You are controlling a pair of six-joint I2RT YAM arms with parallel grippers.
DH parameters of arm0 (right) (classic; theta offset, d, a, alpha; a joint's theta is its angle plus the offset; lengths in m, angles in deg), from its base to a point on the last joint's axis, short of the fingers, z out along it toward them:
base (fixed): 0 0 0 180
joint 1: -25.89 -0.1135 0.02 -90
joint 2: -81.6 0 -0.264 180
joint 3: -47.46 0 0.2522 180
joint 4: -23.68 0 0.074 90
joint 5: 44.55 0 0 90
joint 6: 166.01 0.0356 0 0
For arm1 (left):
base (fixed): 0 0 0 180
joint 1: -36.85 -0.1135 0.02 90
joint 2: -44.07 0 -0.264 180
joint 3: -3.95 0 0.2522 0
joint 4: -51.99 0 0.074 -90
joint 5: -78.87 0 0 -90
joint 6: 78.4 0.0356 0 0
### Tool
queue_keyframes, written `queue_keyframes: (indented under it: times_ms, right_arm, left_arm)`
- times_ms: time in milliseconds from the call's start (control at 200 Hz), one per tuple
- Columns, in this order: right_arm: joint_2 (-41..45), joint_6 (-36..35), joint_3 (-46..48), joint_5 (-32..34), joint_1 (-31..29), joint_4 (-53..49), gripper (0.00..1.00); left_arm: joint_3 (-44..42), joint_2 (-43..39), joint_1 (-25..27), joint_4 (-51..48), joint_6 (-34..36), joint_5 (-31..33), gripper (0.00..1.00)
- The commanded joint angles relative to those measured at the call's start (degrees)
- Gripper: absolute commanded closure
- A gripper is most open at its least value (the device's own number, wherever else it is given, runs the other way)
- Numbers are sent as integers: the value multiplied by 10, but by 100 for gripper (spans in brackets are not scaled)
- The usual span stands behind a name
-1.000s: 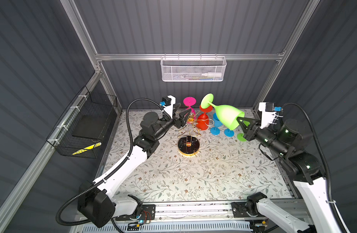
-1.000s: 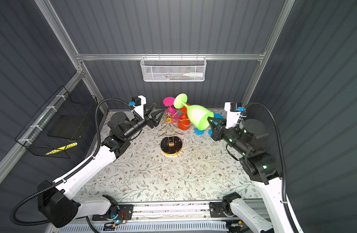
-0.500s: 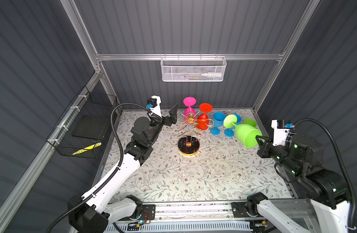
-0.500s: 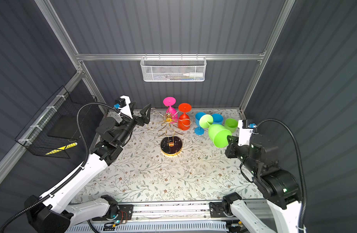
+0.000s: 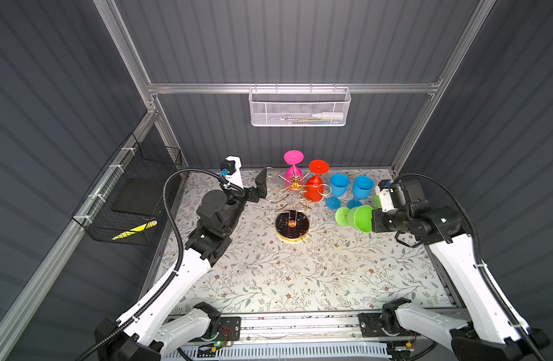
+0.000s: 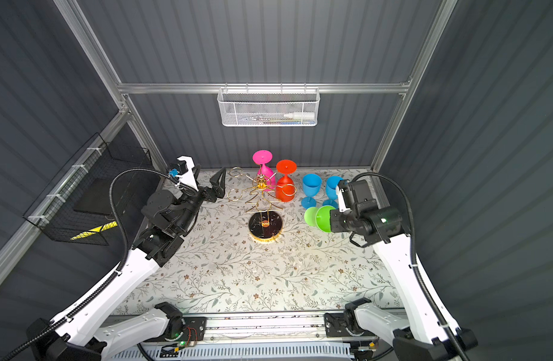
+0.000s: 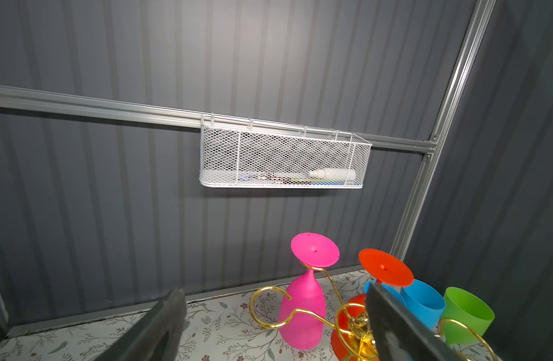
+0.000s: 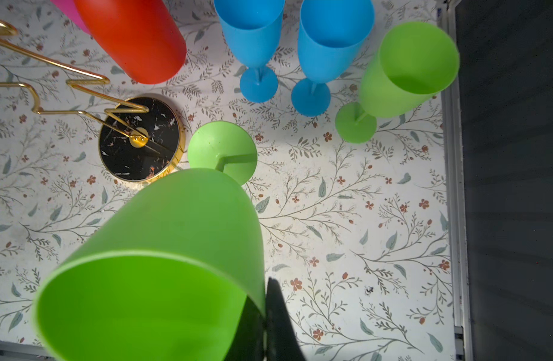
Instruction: Take the wine glass off the wine glass rack
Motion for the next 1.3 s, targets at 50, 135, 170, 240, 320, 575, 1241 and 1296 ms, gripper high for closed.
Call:
queue_keyframes:
  times_ms: [50,135,170,240,320,575,1241,1296]
  right_arm:
    - [-64,-31,2,-11,2,19,100]
    - [-104,-41,-4,-12,4,28,100]
    - [-121,-45,-9,-14,6,30,100]
    - [-156,-57,-20,-22,10,28,100]
    - [-188,-64,-31,-28,16,30,100]
    - [-254,-76,-70,-14,27,40,99]
    - [-327,-83,-131,0,30,12,87]
    - [-326,-83,-134,-1,31,13,83]
  left_arm:
    - [-11,-23,-3,-15,17,28,8]
    - [-14,-30,-3,-26,17,32,9]
    - [-15,-33,-4,-31,17,34,8]
    - [-20,-37,-3,-35,17,41,9]
    - [-22,-42,-3,-43,18,45,9]
    - [-23,-45,-3,-45,25,52,8]
    - [-15,-35,-4,-48,45,62,8]
    - [-13,-32,-4,-48,45,67,8]
